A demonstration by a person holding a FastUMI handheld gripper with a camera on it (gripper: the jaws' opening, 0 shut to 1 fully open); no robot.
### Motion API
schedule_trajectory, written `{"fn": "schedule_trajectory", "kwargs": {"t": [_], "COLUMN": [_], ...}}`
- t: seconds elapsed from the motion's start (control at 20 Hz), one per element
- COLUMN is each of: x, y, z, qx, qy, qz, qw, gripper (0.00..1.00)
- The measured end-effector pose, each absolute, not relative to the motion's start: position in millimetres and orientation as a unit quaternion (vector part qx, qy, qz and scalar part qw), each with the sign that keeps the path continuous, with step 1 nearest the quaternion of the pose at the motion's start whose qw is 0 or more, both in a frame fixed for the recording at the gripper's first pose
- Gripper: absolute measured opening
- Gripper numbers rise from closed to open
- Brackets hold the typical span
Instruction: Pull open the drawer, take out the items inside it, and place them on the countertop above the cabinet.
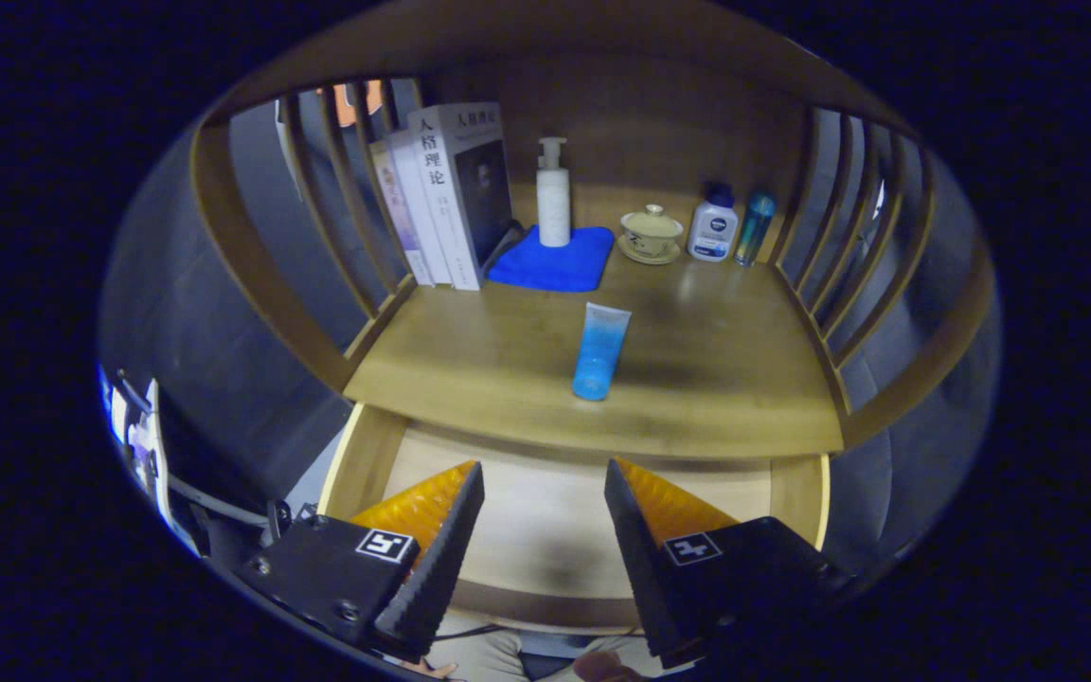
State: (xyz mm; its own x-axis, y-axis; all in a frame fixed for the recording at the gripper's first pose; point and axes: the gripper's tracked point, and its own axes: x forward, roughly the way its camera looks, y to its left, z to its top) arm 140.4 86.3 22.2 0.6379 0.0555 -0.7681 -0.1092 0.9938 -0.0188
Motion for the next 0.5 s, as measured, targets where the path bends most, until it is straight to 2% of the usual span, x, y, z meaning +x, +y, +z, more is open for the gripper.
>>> {"fn": "schedule_trajectory", "kwargs": {"t": [0.5], "x": [43.4], "y": [79.5], "z": [30.5], "qx": [-0.036], "qy": [0.283], "qz": [0.068], "qw": [0.956], "gripper": [0.81]}}
